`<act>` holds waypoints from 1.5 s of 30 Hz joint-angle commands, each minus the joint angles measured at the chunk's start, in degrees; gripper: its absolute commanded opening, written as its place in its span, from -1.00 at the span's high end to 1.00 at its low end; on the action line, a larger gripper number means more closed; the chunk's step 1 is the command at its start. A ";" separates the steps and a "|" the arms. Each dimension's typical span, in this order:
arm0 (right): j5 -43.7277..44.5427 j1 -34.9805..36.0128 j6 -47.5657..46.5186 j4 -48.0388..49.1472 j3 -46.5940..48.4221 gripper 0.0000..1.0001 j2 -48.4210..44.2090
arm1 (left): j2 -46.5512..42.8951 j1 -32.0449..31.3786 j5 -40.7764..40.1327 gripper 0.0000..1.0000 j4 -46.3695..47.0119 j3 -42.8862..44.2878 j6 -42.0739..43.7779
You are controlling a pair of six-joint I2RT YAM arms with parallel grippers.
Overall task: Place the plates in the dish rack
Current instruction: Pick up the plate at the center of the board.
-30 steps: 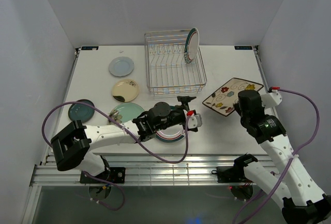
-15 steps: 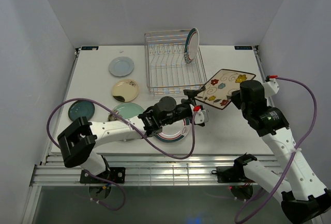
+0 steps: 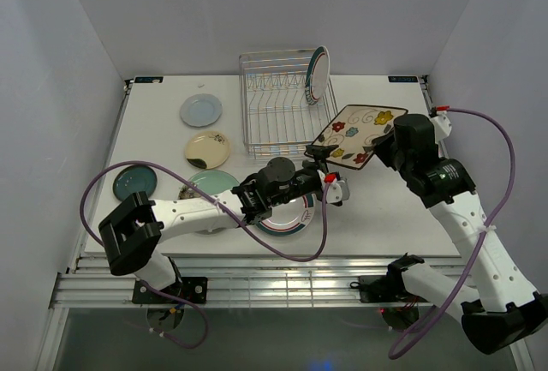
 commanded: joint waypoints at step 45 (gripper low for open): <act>-9.32 1.34 2.54 16.45 7.96 0.74 2.81 | 2.29 -0.26 -12.07 1.00 9.85 1.26 6.07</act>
